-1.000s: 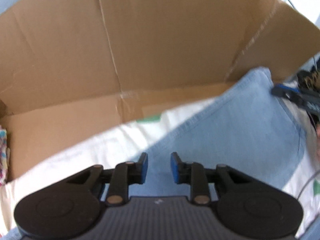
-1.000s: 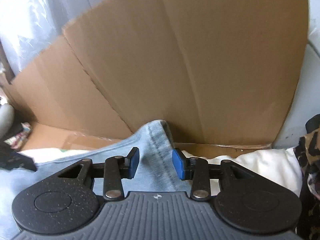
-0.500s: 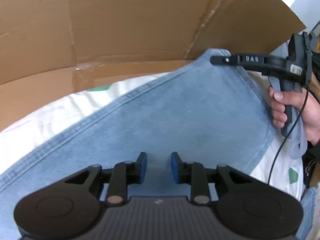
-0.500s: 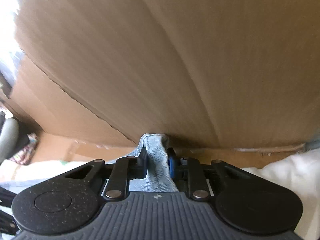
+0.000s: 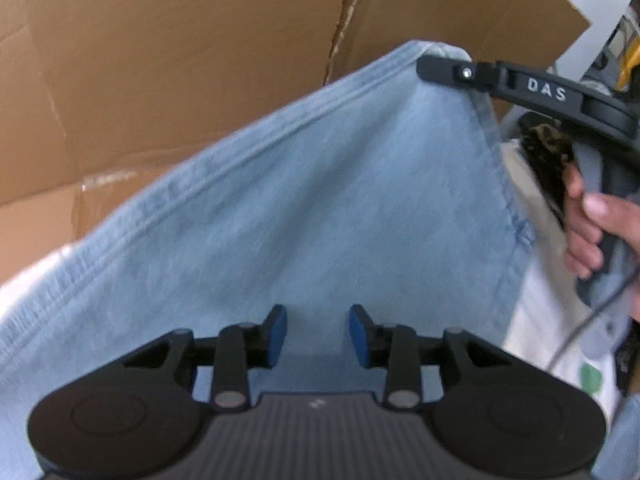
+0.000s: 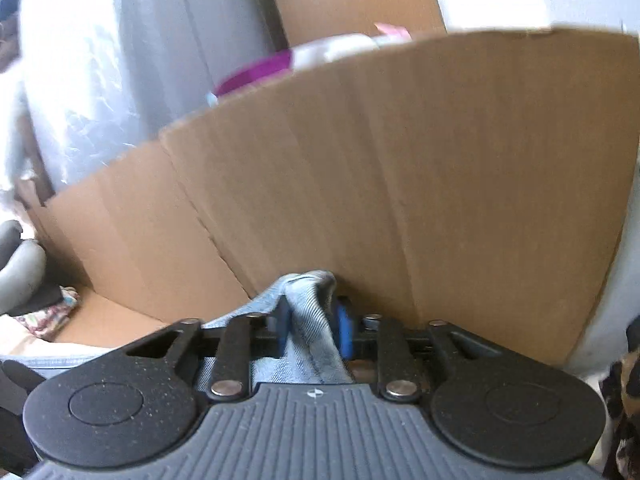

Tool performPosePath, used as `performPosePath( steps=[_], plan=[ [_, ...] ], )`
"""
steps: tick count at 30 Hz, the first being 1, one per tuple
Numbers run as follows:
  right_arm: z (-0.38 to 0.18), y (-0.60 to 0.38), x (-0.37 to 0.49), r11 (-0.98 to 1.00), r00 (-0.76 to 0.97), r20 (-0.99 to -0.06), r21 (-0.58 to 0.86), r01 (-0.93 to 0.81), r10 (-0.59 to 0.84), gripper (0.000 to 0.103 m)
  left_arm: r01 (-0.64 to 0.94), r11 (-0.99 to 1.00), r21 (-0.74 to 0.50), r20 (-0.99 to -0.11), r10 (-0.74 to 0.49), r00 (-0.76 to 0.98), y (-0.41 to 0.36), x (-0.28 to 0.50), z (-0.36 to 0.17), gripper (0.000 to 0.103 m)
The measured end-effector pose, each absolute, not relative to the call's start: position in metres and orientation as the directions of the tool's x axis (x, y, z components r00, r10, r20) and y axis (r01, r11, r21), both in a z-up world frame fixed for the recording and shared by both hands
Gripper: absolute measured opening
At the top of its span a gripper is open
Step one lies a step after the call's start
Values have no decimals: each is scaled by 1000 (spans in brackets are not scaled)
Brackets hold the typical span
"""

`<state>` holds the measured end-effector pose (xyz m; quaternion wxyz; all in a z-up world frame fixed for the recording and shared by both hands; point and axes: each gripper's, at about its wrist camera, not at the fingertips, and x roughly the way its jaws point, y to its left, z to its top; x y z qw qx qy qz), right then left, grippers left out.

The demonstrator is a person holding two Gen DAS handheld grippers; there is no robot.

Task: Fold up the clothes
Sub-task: 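Hold the jeans edge with the right gripper and pull it toward the box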

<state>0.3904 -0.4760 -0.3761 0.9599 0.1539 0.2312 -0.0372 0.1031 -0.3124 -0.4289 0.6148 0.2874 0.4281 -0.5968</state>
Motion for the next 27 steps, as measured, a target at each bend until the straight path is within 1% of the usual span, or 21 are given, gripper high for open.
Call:
performPosePath(
  steps=[3,4,9,14,16,18,20,22,23,24,27],
  plan=[
    [-374,-483,379,938,891,-453,301,174,-20,53,971,168,-171,-856,-513,-62,-328,106,-427,37],
    [-372,-483,374,940,892,-451,289,181,-33,54,967,182,-179,-851,-521,-60,-333,108,-425,37],
    [-369,-485,347,933,882,-464,275,233,-83,55,957,210,-201,-828,-559,-52,-358,109,-419,36],
    [-375,-486,338,934,882,-469,297,197,-37,54,951,212,-225,-804,-592,-59,-384,100,-414,36],
    [-386,-468,353,929,881,-473,318,189,-17,49,947,213,-242,-798,-598,-70,-394,96,-414,36],
    [-389,-468,359,926,883,-469,333,180,-4,33,951,194,-242,-800,-594,-82,-406,91,-414,36],
    [-396,-471,369,922,871,-491,329,205,-19,25,953,177,-247,-799,-593,-97,-416,85,-411,36],
    [-402,-474,380,917,857,-514,325,231,-34,24,951,167,-260,-795,-597,-113,-421,82,-406,35],
    [-406,-476,384,915,847,-529,316,251,-50,20,950,165,-264,-795,-596,-117,-421,82,-404,35],
    [-410,-479,388,912,837,-543,308,270,-64,19,950,164,-267,-795,-595,-120,-421,82,-403,35],
    [-417,-489,392,898,810,-579,303,318,-91,19,956,157,-248,-803,-585,-112,-410,84,-403,35]
  ],
)
